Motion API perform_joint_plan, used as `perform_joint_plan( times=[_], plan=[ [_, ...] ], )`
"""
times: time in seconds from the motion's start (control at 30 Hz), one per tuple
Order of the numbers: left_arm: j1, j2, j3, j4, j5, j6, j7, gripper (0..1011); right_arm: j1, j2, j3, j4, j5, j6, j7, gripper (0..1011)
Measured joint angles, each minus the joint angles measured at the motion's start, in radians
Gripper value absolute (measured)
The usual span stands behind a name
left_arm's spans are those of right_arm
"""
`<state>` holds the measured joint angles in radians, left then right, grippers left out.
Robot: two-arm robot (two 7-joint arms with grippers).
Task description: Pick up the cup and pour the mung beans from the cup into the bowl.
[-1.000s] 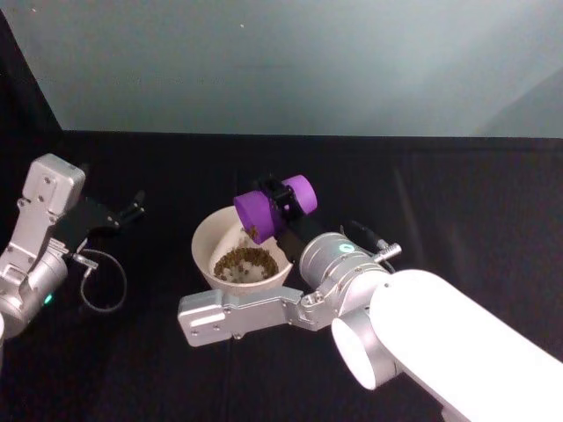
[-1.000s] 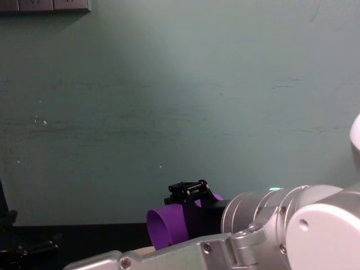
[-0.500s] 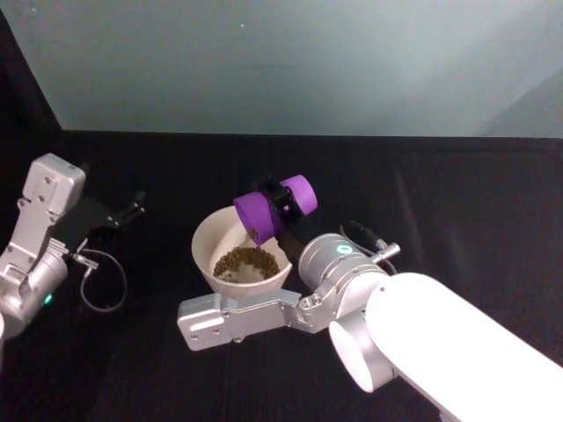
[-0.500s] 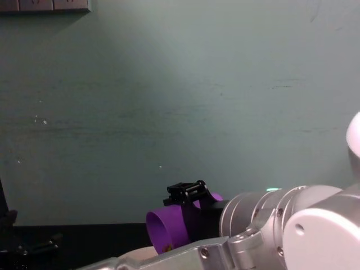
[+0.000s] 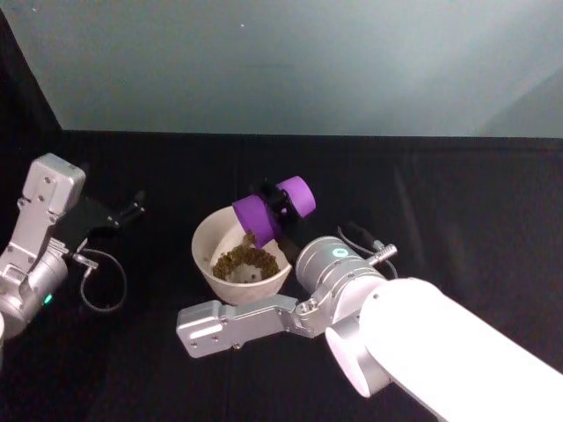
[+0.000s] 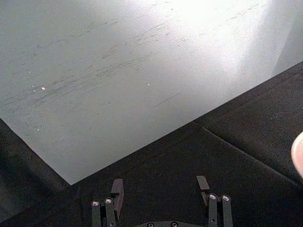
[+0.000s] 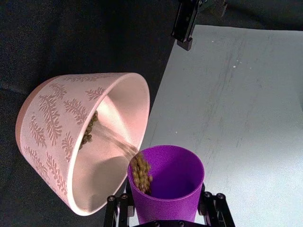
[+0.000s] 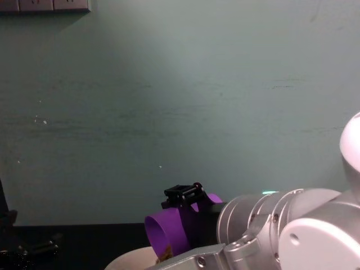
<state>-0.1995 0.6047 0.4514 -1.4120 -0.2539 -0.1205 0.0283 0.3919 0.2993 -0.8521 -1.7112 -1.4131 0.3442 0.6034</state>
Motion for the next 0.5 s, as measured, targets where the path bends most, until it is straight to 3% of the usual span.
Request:
perform_joint_plan(
  times=[0.5],
  plan=[
    [0.0,0.0,0.0,0.0,0.0,0.0,0.0,1000,-0.006,0.002,0.001,-0.007,-0.012,-0.001,0.004,718]
  ],
)
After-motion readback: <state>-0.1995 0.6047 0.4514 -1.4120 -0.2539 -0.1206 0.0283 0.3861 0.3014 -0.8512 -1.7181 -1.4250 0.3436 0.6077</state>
